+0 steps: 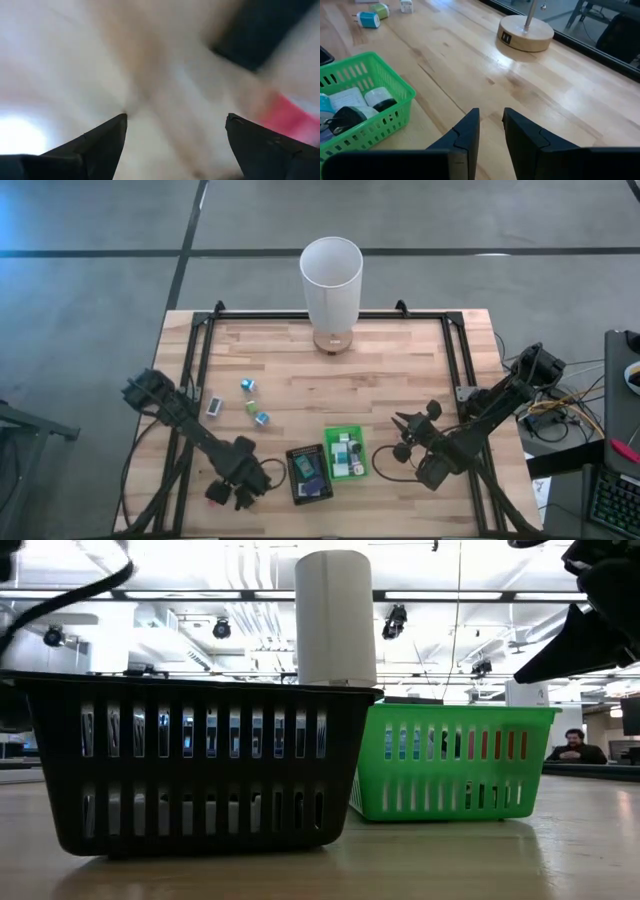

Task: Pick & Place Office items
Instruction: Put the black digital clock into the black bin

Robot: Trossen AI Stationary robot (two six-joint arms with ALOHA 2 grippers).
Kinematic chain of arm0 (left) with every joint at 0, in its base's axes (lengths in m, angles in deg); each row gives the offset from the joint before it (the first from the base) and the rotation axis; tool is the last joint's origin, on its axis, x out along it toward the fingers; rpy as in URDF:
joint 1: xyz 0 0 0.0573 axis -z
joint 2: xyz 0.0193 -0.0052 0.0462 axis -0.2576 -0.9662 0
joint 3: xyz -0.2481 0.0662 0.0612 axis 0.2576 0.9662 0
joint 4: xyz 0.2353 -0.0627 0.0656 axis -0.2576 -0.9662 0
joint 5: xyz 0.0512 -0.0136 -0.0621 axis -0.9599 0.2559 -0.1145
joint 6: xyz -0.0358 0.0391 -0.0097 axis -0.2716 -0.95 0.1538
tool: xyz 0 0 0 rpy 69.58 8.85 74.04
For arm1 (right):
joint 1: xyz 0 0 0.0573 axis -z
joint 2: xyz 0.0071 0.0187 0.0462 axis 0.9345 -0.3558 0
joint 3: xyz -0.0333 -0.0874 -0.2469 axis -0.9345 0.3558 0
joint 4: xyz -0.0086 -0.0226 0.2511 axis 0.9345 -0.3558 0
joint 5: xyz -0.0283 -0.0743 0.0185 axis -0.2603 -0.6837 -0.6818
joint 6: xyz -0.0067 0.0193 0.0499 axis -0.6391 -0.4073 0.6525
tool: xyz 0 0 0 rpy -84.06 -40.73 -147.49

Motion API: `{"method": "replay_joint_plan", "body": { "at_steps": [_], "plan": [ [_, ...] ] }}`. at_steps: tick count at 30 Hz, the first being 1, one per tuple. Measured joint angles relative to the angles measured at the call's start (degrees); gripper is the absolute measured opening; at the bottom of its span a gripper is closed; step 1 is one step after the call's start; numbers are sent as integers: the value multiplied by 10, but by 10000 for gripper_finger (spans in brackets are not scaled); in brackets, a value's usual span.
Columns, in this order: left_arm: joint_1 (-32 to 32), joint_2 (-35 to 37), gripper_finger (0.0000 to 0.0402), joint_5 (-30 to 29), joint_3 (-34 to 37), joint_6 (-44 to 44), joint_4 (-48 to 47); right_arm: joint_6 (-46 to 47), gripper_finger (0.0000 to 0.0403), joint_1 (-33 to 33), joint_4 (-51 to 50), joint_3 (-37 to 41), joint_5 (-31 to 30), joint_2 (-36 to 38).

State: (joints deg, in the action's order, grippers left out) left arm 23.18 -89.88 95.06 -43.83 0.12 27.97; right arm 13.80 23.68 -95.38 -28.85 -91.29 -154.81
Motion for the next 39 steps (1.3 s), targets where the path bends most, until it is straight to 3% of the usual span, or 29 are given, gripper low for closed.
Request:
{"method": "replay_joint_plan", "body": {
  "at_steps": [3, 6, 12, 16, 19, 29, 39],
  "plan": [
    [-2, 9, 339, -81, -25, -1, 0, 0, 86, 0, 0, 0, 0, 0],
    [0, 10, 339, -119, -48, -2, 0, 0, 83, 0, 0, 3, -1, 0],
    [0, 11, 339, -117, -74, 5, 2, 1, 77, 0, 0, 11, 0, 0],
    [1, 11, 339, -101, -76, 88, 46, 2, 81, 0, 0, 12, 0, 0],
    [0, 11, 339, -102, -77, 94, 84, 1, 85, 0, 1, 12, 0, 0],
    [42, 11, 339, -108, -81, -77, 91, 0, 84, 0, 1, 12, 0, 0],
    [62, 11, 339, -110, -79, -75, 90, 0, 78, 0, 2, 12, -1, 0]
  ]
}}
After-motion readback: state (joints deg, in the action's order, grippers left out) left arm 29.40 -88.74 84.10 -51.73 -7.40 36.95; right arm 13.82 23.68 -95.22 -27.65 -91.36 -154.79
